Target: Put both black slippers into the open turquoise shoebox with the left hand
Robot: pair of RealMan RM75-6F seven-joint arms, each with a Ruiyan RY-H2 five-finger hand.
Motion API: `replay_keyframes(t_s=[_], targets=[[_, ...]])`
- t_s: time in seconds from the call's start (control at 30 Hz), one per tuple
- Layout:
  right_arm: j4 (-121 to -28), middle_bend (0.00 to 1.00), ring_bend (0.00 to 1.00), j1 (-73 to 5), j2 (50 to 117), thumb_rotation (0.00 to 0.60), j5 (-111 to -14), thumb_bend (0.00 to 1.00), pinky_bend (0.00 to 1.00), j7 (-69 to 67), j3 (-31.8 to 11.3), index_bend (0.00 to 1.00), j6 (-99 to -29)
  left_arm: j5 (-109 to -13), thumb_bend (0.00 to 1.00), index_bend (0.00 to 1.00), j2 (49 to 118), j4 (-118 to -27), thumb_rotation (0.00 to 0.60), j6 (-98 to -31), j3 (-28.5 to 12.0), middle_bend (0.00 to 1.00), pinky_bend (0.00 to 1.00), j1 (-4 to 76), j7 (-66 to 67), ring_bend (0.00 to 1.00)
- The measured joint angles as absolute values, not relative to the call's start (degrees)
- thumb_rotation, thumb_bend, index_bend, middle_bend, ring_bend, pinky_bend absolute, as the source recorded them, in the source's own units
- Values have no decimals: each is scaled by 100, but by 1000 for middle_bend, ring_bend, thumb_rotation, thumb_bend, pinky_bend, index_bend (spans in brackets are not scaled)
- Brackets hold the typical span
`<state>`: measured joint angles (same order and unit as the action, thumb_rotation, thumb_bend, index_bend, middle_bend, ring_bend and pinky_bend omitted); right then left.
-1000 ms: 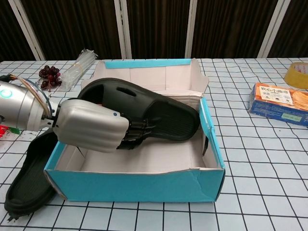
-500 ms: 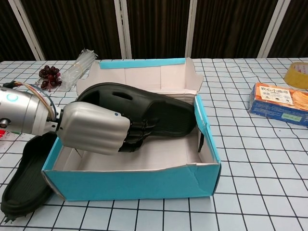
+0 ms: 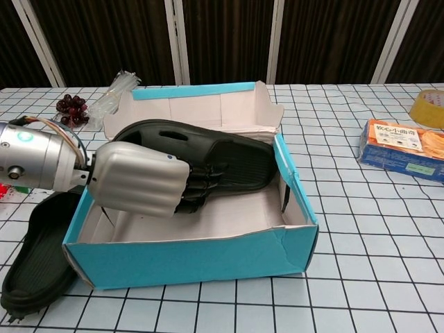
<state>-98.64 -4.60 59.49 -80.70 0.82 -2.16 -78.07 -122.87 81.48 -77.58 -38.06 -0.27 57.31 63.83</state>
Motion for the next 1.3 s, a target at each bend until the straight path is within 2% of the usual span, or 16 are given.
replay_keyframes(t_s=[0.47, 0.87, 1.3], targets=[[-9874, 133, 128, -446, 5925, 600, -8056, 235, 94, 27, -220, 96, -7814, -12383, 671, 492, 8370, -7543, 600, -4037, 35, 589, 104, 5918, 6284, 144], [-9870, 134, 128, -422, 5900, 600, -8047, 235, 94, -37, -217, 96, -7825, -12692, 669, 494, 8598, -7285, 600, -4300, 283, 588, 104, 6175, 6080, 144], [-9896, 133, 126, -427, 5917, 600, -8023, 236, 94, 43, -220, 96, -7811, -12625, 664, 492, 8457, -7272, 600, -4385, 284, 586, 104, 6216, 6069, 144]])
